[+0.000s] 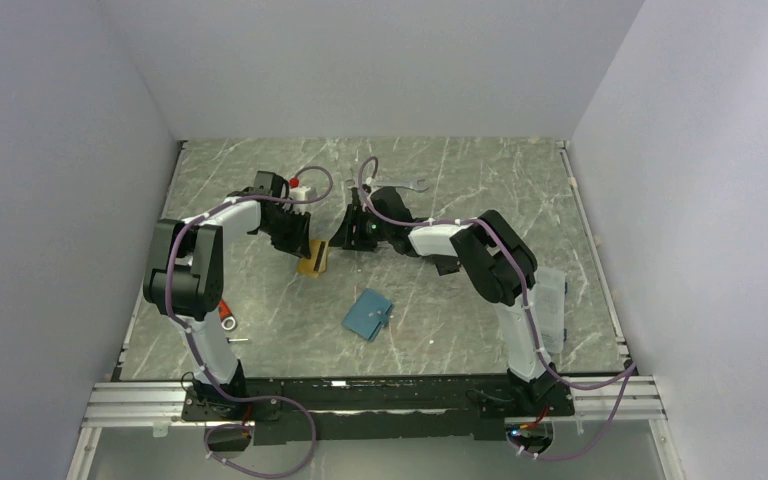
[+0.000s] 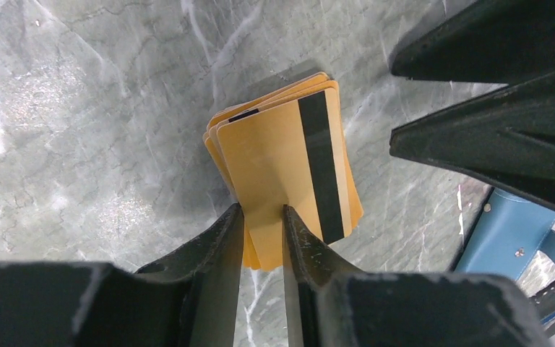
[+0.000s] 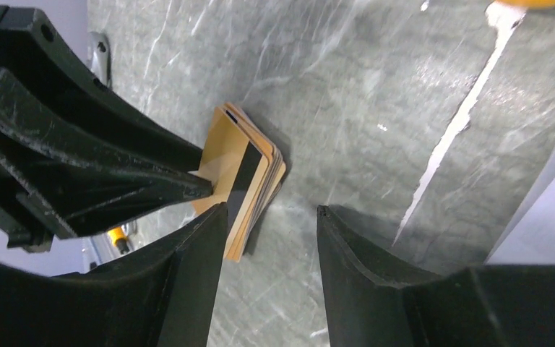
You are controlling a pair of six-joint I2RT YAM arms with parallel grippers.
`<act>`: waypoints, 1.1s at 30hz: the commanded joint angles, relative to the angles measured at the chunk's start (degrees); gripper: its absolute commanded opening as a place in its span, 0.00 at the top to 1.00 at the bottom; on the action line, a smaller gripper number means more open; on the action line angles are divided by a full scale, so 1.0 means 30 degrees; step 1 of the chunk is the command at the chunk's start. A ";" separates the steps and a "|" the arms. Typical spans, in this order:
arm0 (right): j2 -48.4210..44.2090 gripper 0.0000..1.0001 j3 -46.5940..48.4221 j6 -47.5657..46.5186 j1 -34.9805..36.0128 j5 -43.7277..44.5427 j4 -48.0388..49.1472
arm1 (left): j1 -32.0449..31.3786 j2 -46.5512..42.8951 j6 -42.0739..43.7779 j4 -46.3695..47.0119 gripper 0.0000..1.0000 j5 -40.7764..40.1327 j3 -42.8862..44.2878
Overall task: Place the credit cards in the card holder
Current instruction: Pick up the credit card from the center of the board.
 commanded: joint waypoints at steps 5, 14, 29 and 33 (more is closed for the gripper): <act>-0.1096 0.51 -0.1659 0.2015 0.0130 -0.1607 0.2845 | 0.0263 0.0184 0.0278 -0.0537 0.83 0.0865 0.0228; -0.0300 0.55 -0.1479 0.3555 0.0383 -0.2712 0.4523 | 0.1362 0.0103 -0.0093 -0.0672 0.98 0.2483 0.0210; 0.0721 0.57 -0.0880 0.4891 0.0395 -0.3648 0.6045 | 0.2814 0.0317 -0.0656 -0.1058 1.00 0.6424 0.0057; 0.0981 0.57 -0.0887 0.5348 0.0393 -0.3888 0.6627 | 0.3099 0.0396 -0.0886 -0.0893 1.00 0.7363 -0.0184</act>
